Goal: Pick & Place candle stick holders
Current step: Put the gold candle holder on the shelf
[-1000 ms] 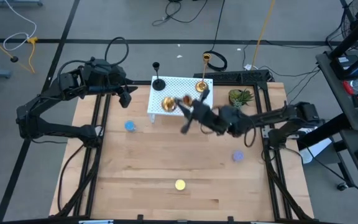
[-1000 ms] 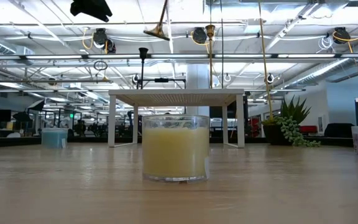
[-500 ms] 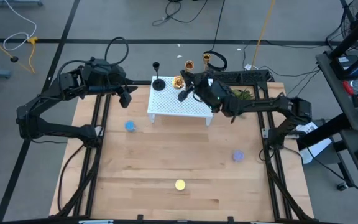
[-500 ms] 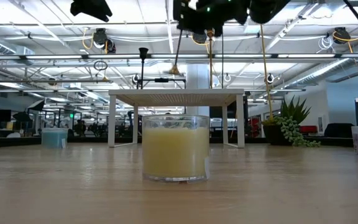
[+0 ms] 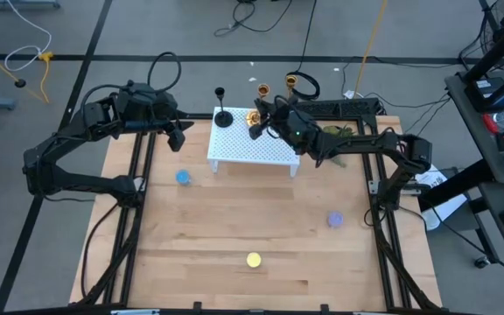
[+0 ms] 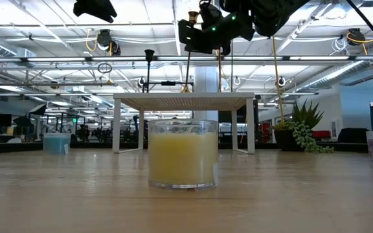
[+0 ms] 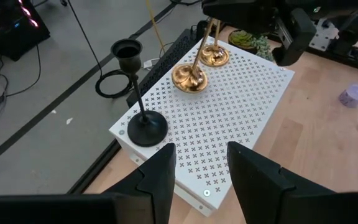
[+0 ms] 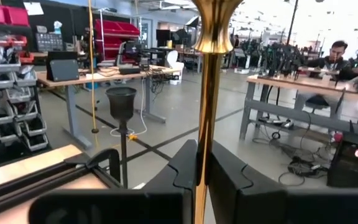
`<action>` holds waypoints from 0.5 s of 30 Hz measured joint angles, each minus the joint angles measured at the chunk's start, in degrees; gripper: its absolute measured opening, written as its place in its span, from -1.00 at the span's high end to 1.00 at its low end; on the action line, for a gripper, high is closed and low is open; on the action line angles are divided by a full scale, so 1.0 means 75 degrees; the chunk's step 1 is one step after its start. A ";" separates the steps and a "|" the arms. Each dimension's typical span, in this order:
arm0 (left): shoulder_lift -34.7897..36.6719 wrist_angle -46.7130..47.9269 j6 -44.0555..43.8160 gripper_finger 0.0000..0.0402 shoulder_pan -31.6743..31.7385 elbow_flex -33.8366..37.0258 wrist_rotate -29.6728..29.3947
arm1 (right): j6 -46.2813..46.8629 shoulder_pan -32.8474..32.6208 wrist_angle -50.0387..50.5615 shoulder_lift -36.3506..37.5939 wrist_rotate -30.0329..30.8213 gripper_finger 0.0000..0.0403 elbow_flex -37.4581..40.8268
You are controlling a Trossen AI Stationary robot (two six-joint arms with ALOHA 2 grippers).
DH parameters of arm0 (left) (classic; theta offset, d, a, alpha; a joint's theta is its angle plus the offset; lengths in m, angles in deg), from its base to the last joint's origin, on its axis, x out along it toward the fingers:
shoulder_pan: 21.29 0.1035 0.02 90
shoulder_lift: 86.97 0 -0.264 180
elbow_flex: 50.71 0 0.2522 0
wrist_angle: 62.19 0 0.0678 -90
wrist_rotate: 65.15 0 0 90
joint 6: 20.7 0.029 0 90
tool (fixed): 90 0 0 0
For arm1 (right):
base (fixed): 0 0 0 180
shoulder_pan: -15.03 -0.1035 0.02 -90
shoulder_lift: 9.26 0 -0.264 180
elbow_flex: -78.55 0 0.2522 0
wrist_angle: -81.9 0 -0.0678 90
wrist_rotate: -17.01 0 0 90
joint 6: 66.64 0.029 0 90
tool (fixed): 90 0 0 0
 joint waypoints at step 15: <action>0.0000 0.0003 -0.0006 0.24 0.0000 -0.0001 -0.0003 | 0.0362 0.0081 0.0428 0.0000 -0.0024 0.93 0.0003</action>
